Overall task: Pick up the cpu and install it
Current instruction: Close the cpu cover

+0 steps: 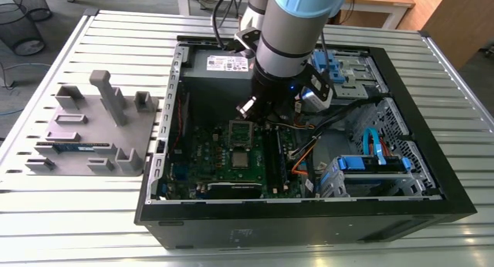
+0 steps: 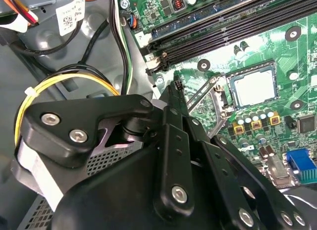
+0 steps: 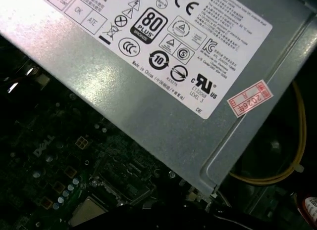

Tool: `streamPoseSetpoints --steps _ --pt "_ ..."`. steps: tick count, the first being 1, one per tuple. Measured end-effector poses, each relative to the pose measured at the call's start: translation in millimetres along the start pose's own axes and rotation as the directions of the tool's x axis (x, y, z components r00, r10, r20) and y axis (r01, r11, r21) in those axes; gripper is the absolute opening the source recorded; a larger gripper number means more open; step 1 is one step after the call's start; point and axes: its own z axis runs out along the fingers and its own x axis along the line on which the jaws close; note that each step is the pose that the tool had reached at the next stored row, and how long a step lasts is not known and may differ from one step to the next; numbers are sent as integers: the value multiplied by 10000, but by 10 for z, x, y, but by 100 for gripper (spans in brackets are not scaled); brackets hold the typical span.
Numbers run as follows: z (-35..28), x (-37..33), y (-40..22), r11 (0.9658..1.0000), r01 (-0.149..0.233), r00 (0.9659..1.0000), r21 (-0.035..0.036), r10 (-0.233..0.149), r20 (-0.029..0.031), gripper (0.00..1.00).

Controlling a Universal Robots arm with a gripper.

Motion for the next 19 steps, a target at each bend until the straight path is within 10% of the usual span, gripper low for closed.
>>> streamPoseSetpoints --steps 19 --pt "-41 -3 8 9971 758 9971 -1 -758 -116 11"
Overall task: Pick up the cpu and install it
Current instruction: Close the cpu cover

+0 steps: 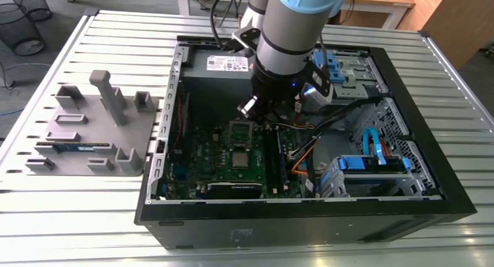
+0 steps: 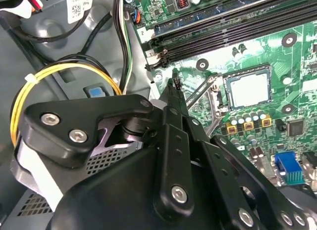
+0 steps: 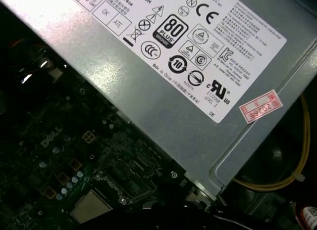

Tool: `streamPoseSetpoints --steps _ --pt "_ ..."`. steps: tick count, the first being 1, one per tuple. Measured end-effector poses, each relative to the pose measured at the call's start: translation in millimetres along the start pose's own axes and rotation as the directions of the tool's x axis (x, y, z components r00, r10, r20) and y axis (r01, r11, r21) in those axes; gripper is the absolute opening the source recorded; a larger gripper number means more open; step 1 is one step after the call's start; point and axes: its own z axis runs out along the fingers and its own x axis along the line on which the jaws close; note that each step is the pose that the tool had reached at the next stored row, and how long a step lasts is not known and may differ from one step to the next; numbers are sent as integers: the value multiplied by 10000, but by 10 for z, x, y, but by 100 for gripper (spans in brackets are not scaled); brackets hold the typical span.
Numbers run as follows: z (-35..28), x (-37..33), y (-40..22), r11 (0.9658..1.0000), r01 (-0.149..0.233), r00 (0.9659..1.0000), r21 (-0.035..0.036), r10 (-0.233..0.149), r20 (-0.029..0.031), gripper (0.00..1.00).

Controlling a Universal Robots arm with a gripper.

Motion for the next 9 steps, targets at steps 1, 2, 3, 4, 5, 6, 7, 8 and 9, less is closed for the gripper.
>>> streamPoseSetpoints --steps 1,2,3,4,5,6,7,8,9 --pt "0 -1 1 10000 62 10000 4 -62 -13 11" --pt "-1 -3 2 9999 119 9999 6 -119 -24 11" --pt "-1 -4 4 9998 173 9998 6 -173 -32 11" --pt "1 -6 6 9998 222 9997 5 -222 -37 11" --pt "1 -9 9 9996 272 9996 5 -272 -45 11" --pt "1 -11 12 9995 314 9995 4 -314 -49 11" --pt "0 -12 13 9994 354 9994 2 -354 -54 11" --pt "-2 -13 15 9992 393 9992 1 -393 -61 11" --pt "-4 -13 16 9991 431 9991 1 -430 -67 11"
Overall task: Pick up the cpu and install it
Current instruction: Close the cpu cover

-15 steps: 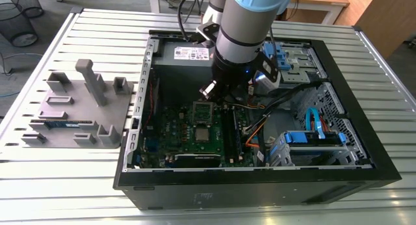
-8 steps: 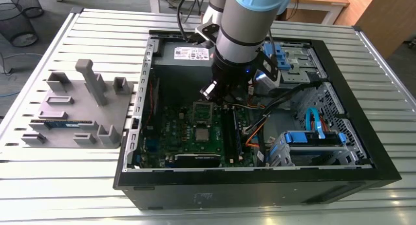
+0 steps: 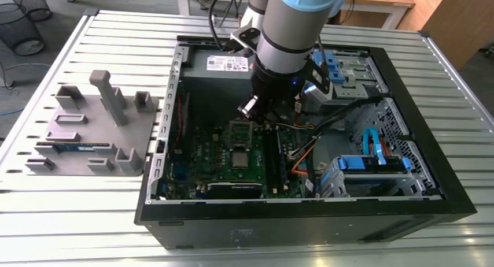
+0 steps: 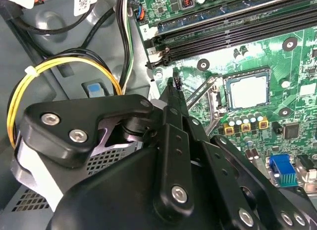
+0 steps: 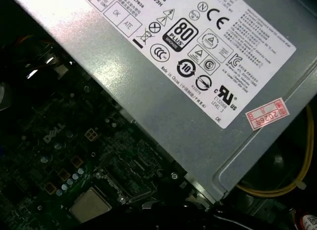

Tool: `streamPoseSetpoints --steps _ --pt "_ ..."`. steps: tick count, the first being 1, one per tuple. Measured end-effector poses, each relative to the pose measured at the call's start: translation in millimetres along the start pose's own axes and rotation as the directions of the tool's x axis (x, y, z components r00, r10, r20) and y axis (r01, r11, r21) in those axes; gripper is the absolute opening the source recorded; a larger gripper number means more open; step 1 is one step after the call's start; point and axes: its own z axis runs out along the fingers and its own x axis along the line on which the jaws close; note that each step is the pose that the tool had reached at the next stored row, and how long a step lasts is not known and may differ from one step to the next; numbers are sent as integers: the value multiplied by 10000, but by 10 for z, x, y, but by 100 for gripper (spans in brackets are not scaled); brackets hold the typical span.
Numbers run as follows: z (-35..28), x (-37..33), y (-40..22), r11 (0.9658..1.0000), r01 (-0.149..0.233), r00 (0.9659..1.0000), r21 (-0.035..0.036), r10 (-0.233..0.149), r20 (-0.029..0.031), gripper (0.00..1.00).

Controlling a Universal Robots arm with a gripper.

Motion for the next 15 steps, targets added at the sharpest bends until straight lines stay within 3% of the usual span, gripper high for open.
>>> streamPoseSetpoints --steps 15 --pt "-9 -13 14 9979 643 9979 -22 -643 -71 11"
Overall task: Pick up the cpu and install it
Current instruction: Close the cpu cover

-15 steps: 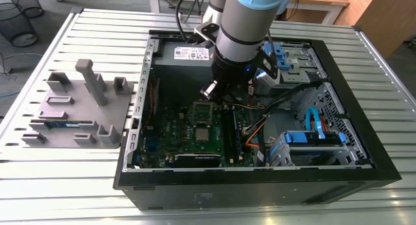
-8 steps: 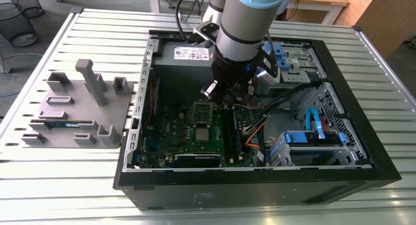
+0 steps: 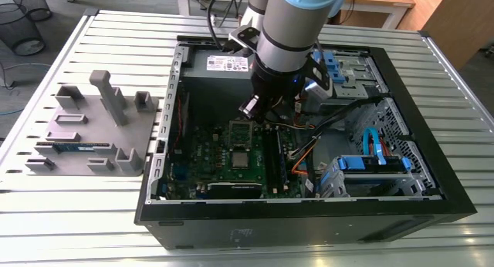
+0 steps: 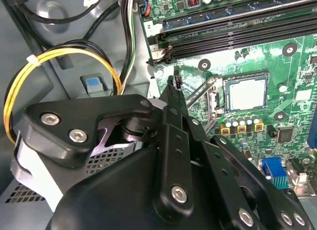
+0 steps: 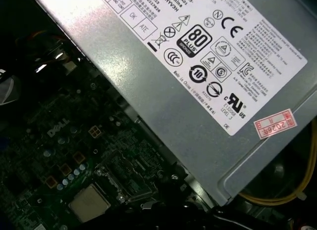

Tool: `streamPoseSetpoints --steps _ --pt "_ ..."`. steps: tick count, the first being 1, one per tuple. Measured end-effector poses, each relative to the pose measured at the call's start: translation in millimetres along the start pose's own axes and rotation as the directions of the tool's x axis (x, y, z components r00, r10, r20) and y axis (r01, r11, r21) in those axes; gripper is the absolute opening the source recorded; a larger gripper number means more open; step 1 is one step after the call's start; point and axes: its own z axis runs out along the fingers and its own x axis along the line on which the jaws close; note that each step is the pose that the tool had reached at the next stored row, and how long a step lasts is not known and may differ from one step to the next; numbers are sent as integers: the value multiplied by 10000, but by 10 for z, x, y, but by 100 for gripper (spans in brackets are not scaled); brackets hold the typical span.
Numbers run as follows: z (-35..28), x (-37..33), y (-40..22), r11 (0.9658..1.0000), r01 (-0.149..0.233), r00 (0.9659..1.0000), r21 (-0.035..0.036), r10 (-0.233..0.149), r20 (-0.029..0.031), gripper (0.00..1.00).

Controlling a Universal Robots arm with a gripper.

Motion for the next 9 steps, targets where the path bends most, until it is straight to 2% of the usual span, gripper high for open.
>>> streamPoseSetpoints --steps 9 --pt "-12 -8 8 9990 438 9990 -13 -438 -53 11"
